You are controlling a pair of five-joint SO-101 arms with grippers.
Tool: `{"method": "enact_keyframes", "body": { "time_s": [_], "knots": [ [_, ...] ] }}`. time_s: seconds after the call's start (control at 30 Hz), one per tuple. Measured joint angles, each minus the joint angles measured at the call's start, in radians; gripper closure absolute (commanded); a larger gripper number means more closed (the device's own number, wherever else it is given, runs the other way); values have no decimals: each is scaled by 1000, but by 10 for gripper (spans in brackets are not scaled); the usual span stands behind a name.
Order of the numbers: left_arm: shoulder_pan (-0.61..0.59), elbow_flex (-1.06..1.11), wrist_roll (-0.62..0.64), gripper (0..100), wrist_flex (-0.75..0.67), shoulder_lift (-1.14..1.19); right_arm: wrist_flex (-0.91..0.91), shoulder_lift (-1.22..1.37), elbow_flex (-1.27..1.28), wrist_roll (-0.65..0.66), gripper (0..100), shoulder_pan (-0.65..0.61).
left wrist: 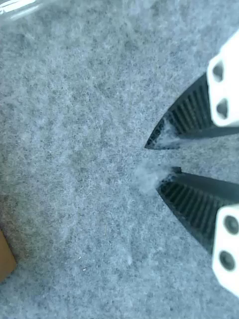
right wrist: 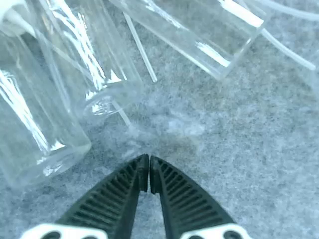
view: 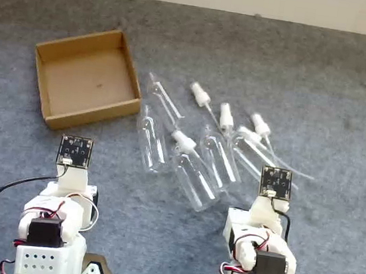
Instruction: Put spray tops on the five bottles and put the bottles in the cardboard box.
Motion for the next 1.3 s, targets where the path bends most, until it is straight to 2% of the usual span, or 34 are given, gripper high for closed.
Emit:
{"method": "enact_keyframes", "body": {
  "time_s": [0.47,0.73,0.9,1.03,1.13,1.3],
  "knots": [
    [0,0,0,993,0,0,-2,0,0,0,989,0],
    [0,0,0,989,0,0,-71,0,0,0,989,5],
    [0,0,0,987,-11,0,-61,0,0,0,989,78],
    [0,-5,0,909,-55,0,-58,0,0,0,989,132],
    [2,-71,-66,864,-37,0,-58,0,0,0,989,146],
    [3,-252,-121,894,43,0,-58,0,0,0,989,147]
  ]
}}
